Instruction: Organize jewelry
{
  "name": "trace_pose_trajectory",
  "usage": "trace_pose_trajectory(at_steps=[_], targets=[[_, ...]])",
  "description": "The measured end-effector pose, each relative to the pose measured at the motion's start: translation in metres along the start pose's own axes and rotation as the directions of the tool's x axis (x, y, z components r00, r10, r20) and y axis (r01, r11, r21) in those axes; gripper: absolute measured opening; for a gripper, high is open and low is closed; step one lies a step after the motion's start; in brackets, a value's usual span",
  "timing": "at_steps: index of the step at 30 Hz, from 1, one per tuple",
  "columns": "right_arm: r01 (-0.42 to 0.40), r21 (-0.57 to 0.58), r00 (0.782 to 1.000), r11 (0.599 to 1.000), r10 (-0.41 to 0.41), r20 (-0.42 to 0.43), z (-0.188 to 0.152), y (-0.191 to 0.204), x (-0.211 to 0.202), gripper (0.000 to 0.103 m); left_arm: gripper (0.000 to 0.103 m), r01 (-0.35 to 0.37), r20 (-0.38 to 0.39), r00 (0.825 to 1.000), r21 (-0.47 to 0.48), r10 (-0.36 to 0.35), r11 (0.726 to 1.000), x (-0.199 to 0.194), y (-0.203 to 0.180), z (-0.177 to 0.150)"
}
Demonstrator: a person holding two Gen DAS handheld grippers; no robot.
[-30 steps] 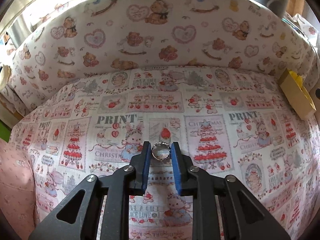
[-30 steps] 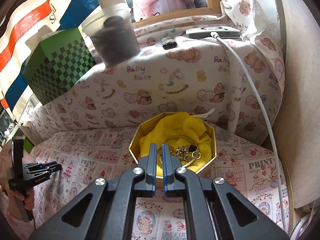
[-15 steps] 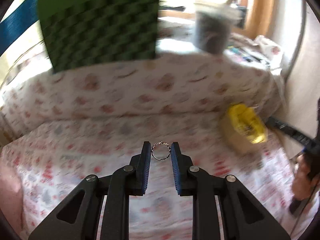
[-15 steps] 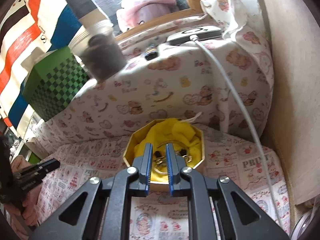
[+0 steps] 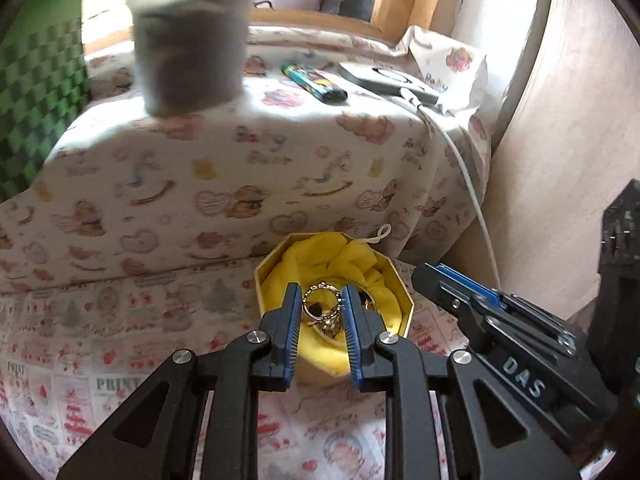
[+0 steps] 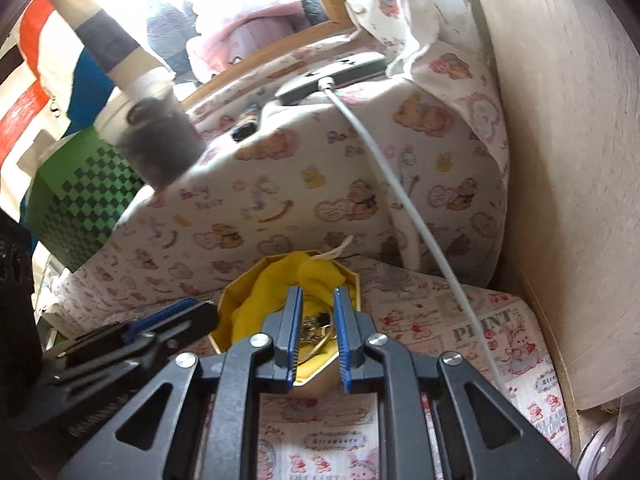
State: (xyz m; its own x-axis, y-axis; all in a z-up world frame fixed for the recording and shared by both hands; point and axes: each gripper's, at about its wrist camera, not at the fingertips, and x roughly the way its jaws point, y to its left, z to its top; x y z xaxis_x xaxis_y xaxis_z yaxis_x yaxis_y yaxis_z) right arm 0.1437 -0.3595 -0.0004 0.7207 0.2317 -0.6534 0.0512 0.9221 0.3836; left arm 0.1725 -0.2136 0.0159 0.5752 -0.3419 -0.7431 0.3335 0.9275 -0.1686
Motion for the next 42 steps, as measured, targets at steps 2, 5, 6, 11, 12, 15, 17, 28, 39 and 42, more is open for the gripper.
trace_pose_trajectory(at_steps=[2, 5, 6, 11, 12, 15, 17, 28, 39, 42], targets=[[0.000, 0.011, 1.000, 1.000, 0.000, 0.000, 0.001, -0.002, 0.000, 0.014, 0.020, -0.001, 0.003, 1.000, 0.001, 0.001, 1.000, 0.003, -0.001, 0.001], [-0.004, 0.019, 1.000, 1.000, 0.004, 0.009, 0.002, -0.002, -0.004, 0.015, 0.020, 0.011, 0.031, 0.999, -0.005, -0.011, 1.000, 0.000, 0.003, 0.001], [-0.007, 0.021, 1.000, 1.000, 0.007, 0.013, 0.002, -0.002, -0.005, 0.015, 0.023, 0.011, 0.044, 0.999, -0.005, -0.011, 1.000, -0.003, 0.006, 0.001], [-0.020, 0.004, 1.000, 1.000, 0.020, 0.023, 0.001, 0.003, -0.011, 0.018, 0.042, -0.046, 0.083, 0.996, 0.003, 0.046, 0.999, -0.021, 0.018, -0.002], [-0.016, -0.002, 1.000, 1.000, 0.017, 0.023, 0.000, 0.004, -0.011, 0.018, 0.042, -0.048, 0.085, 0.995, 0.008, 0.047, 0.999, -0.025, 0.021, -0.002], [0.007, -0.035, 0.999, 0.999, -0.006, 0.034, -0.003, 0.012, -0.011, 0.018, 0.048, -0.073, 0.132, 0.989, -0.007, 0.073, 0.997, -0.044, 0.033, -0.004], [0.019, -0.058, 0.999, 0.998, -0.016, 0.045, -0.005, 0.017, -0.011, 0.019, 0.052, -0.083, 0.177, 0.981, -0.014, 0.084, 0.996, -0.060, 0.041, -0.006], [0.044, -0.203, 0.988, 0.978, -0.012, 0.156, -0.026, 0.060, -0.031, 0.041, 0.087, -0.220, 0.462, 0.860, -0.052, 0.219, 0.974, -0.140, 0.078, -0.045], [0.070, -0.250, 0.936, 0.966, 0.023, 0.351, -0.051, 0.086, -0.048, 0.101, 0.102, -0.267, 0.559, 0.779, -0.111, 0.283, 0.957, -0.149, 0.120, -0.084], [0.091, -0.260, 0.928, 0.961, 0.013, 0.373, -0.057, 0.089, -0.041, 0.103, 0.102, -0.272, 0.551, 0.781, -0.124, 0.294, 0.954, -0.140, 0.133, -0.088]])
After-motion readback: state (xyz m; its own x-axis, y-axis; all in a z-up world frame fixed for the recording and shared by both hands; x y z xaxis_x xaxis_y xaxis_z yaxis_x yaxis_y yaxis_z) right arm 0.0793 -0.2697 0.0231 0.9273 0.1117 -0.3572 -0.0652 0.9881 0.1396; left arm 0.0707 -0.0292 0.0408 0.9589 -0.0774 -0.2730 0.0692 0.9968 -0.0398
